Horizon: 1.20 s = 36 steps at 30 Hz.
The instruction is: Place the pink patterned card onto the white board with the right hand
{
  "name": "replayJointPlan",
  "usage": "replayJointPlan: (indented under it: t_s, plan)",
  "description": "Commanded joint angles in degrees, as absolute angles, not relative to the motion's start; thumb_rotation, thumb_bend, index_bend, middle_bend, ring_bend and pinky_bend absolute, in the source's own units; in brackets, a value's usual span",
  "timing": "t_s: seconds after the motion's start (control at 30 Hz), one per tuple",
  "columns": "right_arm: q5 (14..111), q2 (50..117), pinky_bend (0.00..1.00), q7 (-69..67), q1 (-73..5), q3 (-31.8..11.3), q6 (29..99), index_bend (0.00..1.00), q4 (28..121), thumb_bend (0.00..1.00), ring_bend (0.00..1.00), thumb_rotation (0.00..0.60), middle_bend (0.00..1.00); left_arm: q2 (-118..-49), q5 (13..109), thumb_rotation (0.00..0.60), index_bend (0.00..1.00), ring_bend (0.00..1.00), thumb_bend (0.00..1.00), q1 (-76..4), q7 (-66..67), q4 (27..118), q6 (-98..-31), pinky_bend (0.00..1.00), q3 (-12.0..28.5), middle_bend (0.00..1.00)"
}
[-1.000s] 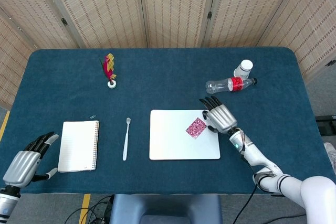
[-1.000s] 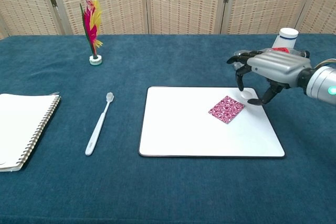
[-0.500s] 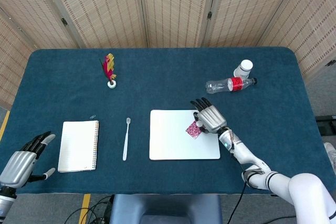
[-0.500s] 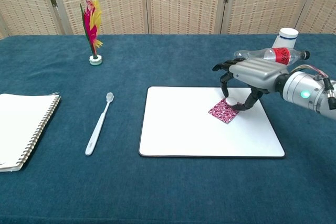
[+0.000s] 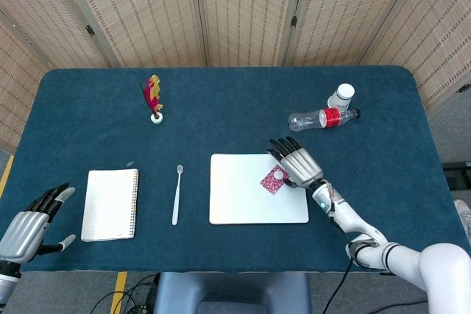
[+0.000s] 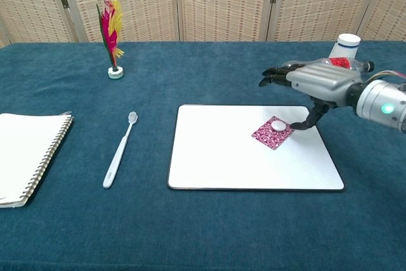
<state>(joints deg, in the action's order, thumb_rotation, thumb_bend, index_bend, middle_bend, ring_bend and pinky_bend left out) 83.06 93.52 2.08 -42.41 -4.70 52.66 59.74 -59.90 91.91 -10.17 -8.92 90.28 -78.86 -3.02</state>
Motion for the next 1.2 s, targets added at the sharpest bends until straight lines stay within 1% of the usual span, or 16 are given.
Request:
replayJointPlan:
  t_s: [0.03,0.13,0.27,0.33,0.47,0.53,0.6,0.7,0.83,1.03,1.2]
  plan:
    - [82.79,86.78,0.0,3.62,-38.59,-4.72,58.06,0.1,68.07,0.15,0.0,0.6,0.0,-60.21,91.81,0.6,0.01,0.1,0.25,-10.09,-7.8,90.54,-78.84,0.23,-2.99,0.07]
    - [83.57,82.02,0.0,3.86,-35.12,-4.23,63.51,0.1,73.57,0.15,0.0,0.6,0.0,-60.66,91.85,0.6,0.01,0.1,0.25,-10.11,-5.97,90.97,-78.55,0.23,-3.09,0.07]
    - [85.11,77.38,0.0,1.95,-29.57,-2.85,71.54,0.1,77.33,0.15,0.0,0.6,0.0,-61.4,91.48,0.6,0.01,0.1,0.25,-10.14,-3.06,91.59,-78.13,0.23,-3.02,0.07]
    - [85.88,75.98,0.0,1.13,-25.9,-1.9,76.66,0.1,77.55,0.15,0.0,0.6,0.0,-61.74,91.38,0.6,0.01,0.1,0.26,-10.06,-1.65,92.0,-78.23,0.23,-2.94,0.07]
    - [87.1,75.49,0.0,0.8,-18.4,-0.39,87.29,0.1,75.92,0.15,0.0,0.6,0.0,-62.32,91.83,0.6,0.01,0.1,0.25,-9.73,0.22,92.46,-79.26,0.23,-2.79,0.07]
    - [87.28,75.47,0.0,-0.03,-14.77,0.45,91.46,0.1,74.59,0.14,0.0,0.6,0.0,-62.62,92.44,0.6,0.01,0.1,0.25,-9.56,0.63,92.48,-80.04,0.23,-2.75,0.07]
    - [86.95,75.06,0.0,-1.44,-11.79,1.23,93.83,0.1,73.51,0.14,0.0,0.6,0.0,-62.92,93.07,0.6,0.01,0.1,0.25,-9.46,0.99,92.26,-80.57,0.23,-2.81,0.07]
    - [86.09,74.8,0.0,-3.31,-8.8,1.49,95.8,0.1,72.38,0.14,0.0,0.6,0.0,-63.02,93.9,0.6,0.02,0.1,0.25,-9.59,1.0,92.09,-80.53,0.23,-3.13,0.07]
    - [86.18,73.35,0.0,-4.12,-6.5,1.87,96.5,0.09,72.81,0.14,0.0,0.6,0.0,-63.46,94.36,0.6,0.02,0.1,0.25,-9.33,1.98,92.28,-81.61,0.23,-2.88,0.07]
    - [86.63,69.39,0.0,-8.8,-5.91,2.27,93.54,0.09,77.09,0.14,0.0,0.6,0.0,-64.82,95.43,0.6,0.02,0.1,0.25,-9.26,2.63,90.64,-83.02,0.23,-2.47,0.07]
    - [87.5,68.3,0.0,-8.41,-6.35,2.28,91.04,0.09,78.11,0.14,0.0,0.6,0.0,-65.34,94.94,0.6,0.02,0.1,0.25,-8.97,2.63,89.47,-83.74,0.23,-2.05,0.07]
